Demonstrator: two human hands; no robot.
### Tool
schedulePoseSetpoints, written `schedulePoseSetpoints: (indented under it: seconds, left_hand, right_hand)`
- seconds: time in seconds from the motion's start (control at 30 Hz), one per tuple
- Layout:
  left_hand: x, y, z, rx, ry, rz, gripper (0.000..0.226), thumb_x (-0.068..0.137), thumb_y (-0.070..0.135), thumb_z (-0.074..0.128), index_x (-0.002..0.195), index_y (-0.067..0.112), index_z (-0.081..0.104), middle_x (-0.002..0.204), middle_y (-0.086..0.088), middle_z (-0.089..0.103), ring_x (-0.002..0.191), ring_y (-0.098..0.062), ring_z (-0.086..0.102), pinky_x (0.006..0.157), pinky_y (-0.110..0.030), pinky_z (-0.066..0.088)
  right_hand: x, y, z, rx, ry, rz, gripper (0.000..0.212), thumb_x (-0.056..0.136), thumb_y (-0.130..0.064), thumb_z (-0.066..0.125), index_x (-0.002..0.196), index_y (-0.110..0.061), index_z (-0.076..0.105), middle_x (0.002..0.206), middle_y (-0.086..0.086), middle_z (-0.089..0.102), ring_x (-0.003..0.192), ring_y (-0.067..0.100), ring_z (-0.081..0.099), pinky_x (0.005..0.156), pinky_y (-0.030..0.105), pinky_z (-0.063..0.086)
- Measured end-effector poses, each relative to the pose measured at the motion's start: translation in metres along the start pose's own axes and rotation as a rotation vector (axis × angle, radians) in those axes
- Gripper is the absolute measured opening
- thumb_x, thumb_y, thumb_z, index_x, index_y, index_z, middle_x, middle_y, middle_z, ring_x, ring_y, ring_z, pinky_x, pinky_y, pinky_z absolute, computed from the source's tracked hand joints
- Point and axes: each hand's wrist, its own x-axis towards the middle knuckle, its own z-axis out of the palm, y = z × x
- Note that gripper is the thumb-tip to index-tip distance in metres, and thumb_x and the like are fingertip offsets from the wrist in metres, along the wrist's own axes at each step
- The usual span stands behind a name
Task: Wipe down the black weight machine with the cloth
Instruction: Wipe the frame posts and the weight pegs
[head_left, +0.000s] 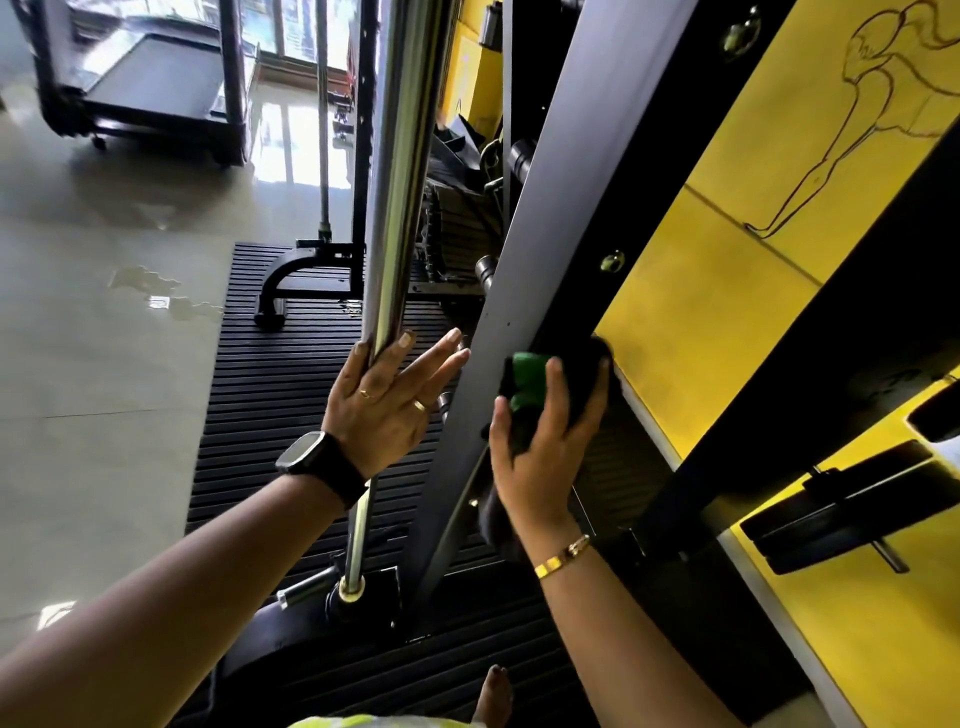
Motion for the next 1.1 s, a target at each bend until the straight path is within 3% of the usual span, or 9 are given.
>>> schedulePoseSetpoints:
  seconds: [0.13, 0.27, 0.4, 0.53, 0.67, 0.8, 0.9, 1.03, 1.1]
  left_hand:
    - [-0.015, 0.004, 0.002, 0.029, -0.009, 0.013, 0.067, 0.086, 0.022, 0.046, 0.151, 0.027, 0.030, 0.163, 0.009, 0.008, 0.150, -0.022, -0.004, 0.122, -0.042, 0.006]
    - [-0.031, 0.008, 0.004, 0.029, -0.042, -0.012, 0.075, 0.082, 0.024, 0.048, 0.154, 0.025, 0.024, 0.163, 0.007, 0.006, 0.150, -0.025, -0.008, 0.122, -0.041, 0.006]
    - [-0.044, 0.013, 0.007, -0.029, -0.086, -0.028, 0.073, 0.081, 0.027, 0.048, 0.151, 0.026, 0.028, 0.164, 0.007, 0.003, 0.144, -0.027, 0.005, 0.122, -0.041, 0.006]
    - [-0.050, 0.017, 0.002, -0.110, -0.097, -0.096, 0.078, 0.081, 0.025, 0.046, 0.155, 0.025, 0.019, 0.164, 0.003, -0.001, 0.149, -0.022, -0.005, 0.122, -0.040, 0.006]
    - [-0.049, 0.022, -0.002, -0.144, -0.128, -0.163, 0.082, 0.080, 0.025, 0.047, 0.156, 0.023, 0.014, 0.164, 0.001, -0.005, 0.149, -0.020, -0.005, 0.122, -0.038, 0.005]
    - [-0.049, 0.027, 0.000, -0.098, -0.124, -0.194, 0.081, 0.081, 0.028, 0.045, 0.156, 0.022, 0.014, 0.161, -0.003, 0.008, 0.138, -0.026, 0.011, 0.122, -0.038, 0.004]
    - [-0.052, 0.026, 0.004, -0.063, -0.069, -0.172, 0.077, 0.083, 0.023, 0.043, 0.155, 0.016, 0.017, 0.159, -0.008, 0.010, 0.148, -0.027, 0.002, 0.122, -0.040, 0.007]
    - [-0.049, 0.027, 0.004, -0.154, -0.016, -0.189, 0.081, 0.077, 0.015, 0.046, 0.152, 0.005, 0.016, 0.139, -0.019, 0.013, 0.125, -0.034, 0.019, 0.117, -0.042, 0.016]
    - [-0.045, 0.029, 0.003, -0.192, -0.013, -0.238, 0.085, 0.073, 0.013, 0.048, 0.149, 0.002, 0.012, 0.142, -0.024, 0.008, 0.126, -0.040, 0.021, 0.110, -0.046, 0.025]
  right_hand:
    - [0.026, 0.004, 0.002, -0.001, 0.122, -0.031, 0.056, 0.096, -0.039, 0.051, 0.142, -0.023, 0.023, 0.157, 0.006, 0.012, 0.145, 0.013, 0.015, 0.112, 0.031, 0.033]
    - [-0.006, 0.013, 0.019, -0.053, 0.114, -0.093, 0.055, 0.098, -0.040, 0.048, 0.146, -0.027, 0.025, 0.161, -0.005, -0.002, 0.146, 0.018, 0.018, 0.114, 0.032, 0.031]
    - [-0.054, 0.023, 0.026, -0.170, -0.040, -0.081, 0.051, 0.100, -0.043, 0.041, 0.146, -0.030, 0.025, 0.151, 0.016, 0.017, 0.121, 0.045, 0.041, 0.088, 0.057, 0.052]
    - [-0.078, 0.016, 0.022, -0.236, -0.158, 0.038, 0.047, 0.101, -0.047, 0.034, 0.141, -0.024, 0.027, 0.142, 0.024, 0.025, 0.113, 0.054, 0.050, 0.072, 0.058, 0.056]
    - [-0.057, 0.010, 0.009, -0.209, -0.169, 0.019, 0.050, 0.099, -0.050, 0.034, 0.142, -0.026, 0.024, 0.143, 0.019, 0.024, 0.123, 0.042, 0.034, 0.078, 0.061, 0.053]
    - [-0.005, 0.005, 0.002, -0.175, 0.007, -0.115, 0.052, 0.096, -0.046, 0.044, 0.140, -0.027, 0.027, 0.142, 0.018, 0.026, 0.133, 0.032, 0.028, 0.105, 0.048, 0.033]
    - [0.017, 0.004, -0.001, -0.135, 0.045, -0.216, 0.053, 0.095, -0.050, 0.041, 0.139, -0.023, 0.028, 0.144, 0.016, 0.023, 0.133, 0.029, 0.029, 0.101, 0.050, 0.035]
    - [0.013, 0.013, 0.002, -0.082, 0.014, -0.283, 0.059, 0.094, -0.052, 0.031, 0.149, -0.033, 0.025, 0.160, 0.006, 0.006, 0.133, 0.028, 0.027, 0.099, 0.050, 0.037]
    - [0.010, 0.018, 0.006, -0.095, 0.004, -0.304, 0.061, 0.094, -0.049, 0.031, 0.152, -0.033, 0.021, 0.162, 0.001, 0.000, 0.129, 0.034, 0.033, 0.092, 0.055, 0.045]
